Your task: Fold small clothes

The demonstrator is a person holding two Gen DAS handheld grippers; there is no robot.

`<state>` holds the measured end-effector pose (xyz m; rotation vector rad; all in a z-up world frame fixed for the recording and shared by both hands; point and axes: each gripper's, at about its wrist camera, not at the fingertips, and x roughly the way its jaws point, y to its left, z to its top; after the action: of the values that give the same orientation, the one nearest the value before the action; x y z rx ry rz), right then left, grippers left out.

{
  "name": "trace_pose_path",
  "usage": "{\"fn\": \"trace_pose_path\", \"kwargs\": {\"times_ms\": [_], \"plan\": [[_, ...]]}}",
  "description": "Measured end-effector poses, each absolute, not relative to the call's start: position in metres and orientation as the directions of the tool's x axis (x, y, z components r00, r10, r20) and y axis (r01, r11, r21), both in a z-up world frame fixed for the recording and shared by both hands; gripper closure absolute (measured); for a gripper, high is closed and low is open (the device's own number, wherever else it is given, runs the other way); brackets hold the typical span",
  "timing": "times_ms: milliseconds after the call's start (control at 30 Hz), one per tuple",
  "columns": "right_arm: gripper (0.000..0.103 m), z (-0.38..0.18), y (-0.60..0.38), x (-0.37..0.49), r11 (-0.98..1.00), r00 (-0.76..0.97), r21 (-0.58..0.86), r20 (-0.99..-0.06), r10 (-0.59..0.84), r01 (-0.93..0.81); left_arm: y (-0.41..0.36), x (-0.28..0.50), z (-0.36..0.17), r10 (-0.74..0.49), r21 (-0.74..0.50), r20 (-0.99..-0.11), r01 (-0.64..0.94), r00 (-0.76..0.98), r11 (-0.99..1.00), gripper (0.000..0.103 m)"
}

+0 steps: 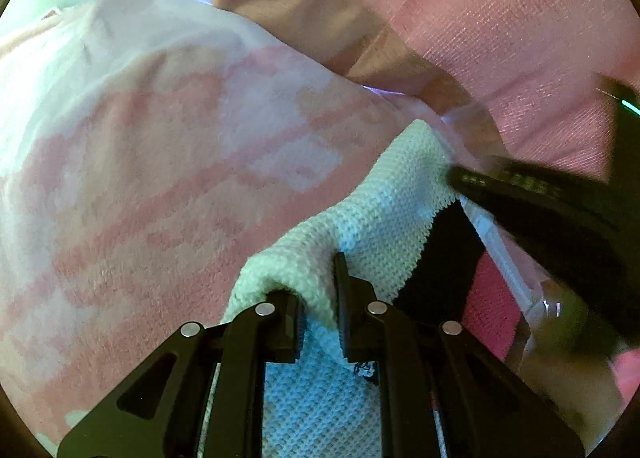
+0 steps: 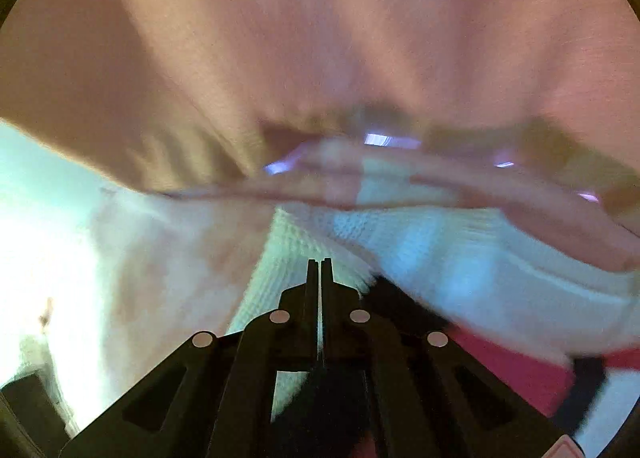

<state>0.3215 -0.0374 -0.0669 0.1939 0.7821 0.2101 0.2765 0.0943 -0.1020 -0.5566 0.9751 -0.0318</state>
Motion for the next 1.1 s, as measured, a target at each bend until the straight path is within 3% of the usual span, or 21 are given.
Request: {"fn": "trace_pose_path", "kwargs": {"times_ms": [133, 200, 233, 267, 300, 333, 367, 533, 633, 733, 800, 833, 867, 1000, 1100], "plan": [[0.096, -0.048, -0.098, 0.212, 0.974, 0.749, 0.216, -0.632, 0.198, -0.075, 0.102, 0.264, -0.090, -0.309, -0.490, -0.745, -0.172, 0.591, 0.855, 0.088], [0.082, -0.052, -0.148, 0.150, 0.987, 0.763, 0.158, -0.640, 0.090, 0.016, 0.100, 0.257, -0.078, -0.309, -0.471, -0.744, -0.137, 0.593, 0.871, 0.083], [0.061, -0.059, -0.178, 0.121, 0.986, 0.760, 0.149, -0.649, 0.038, 0.078, 0.099, 0.251, -0.072, -0.300, -0.458, -0.743, -0.127, 0.598, 0.880, 0.077], [0.049, -0.067, -0.198, 0.103, 0.980, 0.756, 0.151, -0.655, 0.003, 0.126, 0.100, 0.246, -0.067, -0.296, -0.450, -0.743, -0.120, 0.601, 0.885, 0.068], [0.049, -0.080, -0.236, 0.076, 0.965, 0.742, 0.165, -0.669, -0.041, 0.202, 0.099, 0.239, -0.063, -0.276, -0.430, -0.748, -0.124, 0.603, 0.894, 0.060], [0.049, -0.091, -0.263, 0.058, 0.948, 0.722, 0.184, -0.690, -0.062, 0.258, 0.098, 0.234, -0.060, -0.239, -0.400, -0.755, -0.141, 0.610, 0.905, 0.043], [0.049, -0.101, -0.282, 0.044, 0.934, 0.704, 0.204, -0.707, -0.065, 0.292, 0.097, 0.227, -0.058, -0.198, -0.366, -0.754, -0.151, 0.626, 0.918, 0.040], [0.049, -0.155, -0.349, 0.035, 0.832, 0.668, 0.400, -0.743, 0.049, 0.384, 0.082, 0.227, -0.065, -0.153, -0.277, -0.773, -0.111, 0.615, 0.954, 0.041], [0.049, -0.167, -0.356, 0.050, 0.785, 0.688, 0.498, -0.714, 0.130, 0.369, 0.086, 0.234, -0.073, -0.086, -0.229, -0.786, -0.158, 0.612, 0.960, 0.051], [0.048, -0.167, -0.352, 0.062, 0.766, 0.712, 0.569, -0.668, 0.218, 0.299, 0.098, 0.244, -0.082, -0.099, -0.281, -0.795, -0.219, 0.599, 0.934, 0.056], [0.046, -0.169, -0.343, 0.071, 0.791, 0.696, 0.543, -0.683, 0.221, 0.283, 0.107, 0.250, -0.091, -0.137, -0.340, -0.804, -0.258, 0.579, 0.904, 0.058], [0.057, -0.170, -0.335, 0.078, 0.811, 0.683, 0.506, -0.705, 0.192, 0.294, 0.108, 0.253, -0.094, -0.152, -0.354, -0.805, -0.259, 0.574, 0.899, 0.063], [0.084, -0.168, -0.330, 0.081, 0.835, 0.672, 0.462, -0.723, 0.160, 0.299, 0.106, 0.254, -0.095, -0.149, -0.344, -0.807, -0.251, 0.571, 0.905, 0.065], [0.084, -0.142, -0.318, 0.077, 0.863, 0.722, 0.426, -0.683, 0.110, 0.272, 0.091, 0.259, -0.093, -0.052, -0.208, -0.807, -0.201, 0.588, 0.957, 0.064], [0.081, -0.171, -0.324, 0.081, 0.865, 0.638, 0.376, -0.765, 0.087, 0.332, 0.099, 0.259, -0.095, -0.066, -0.234, -0.810, -0.219, 0.582, 0.947, 0.059]]}}
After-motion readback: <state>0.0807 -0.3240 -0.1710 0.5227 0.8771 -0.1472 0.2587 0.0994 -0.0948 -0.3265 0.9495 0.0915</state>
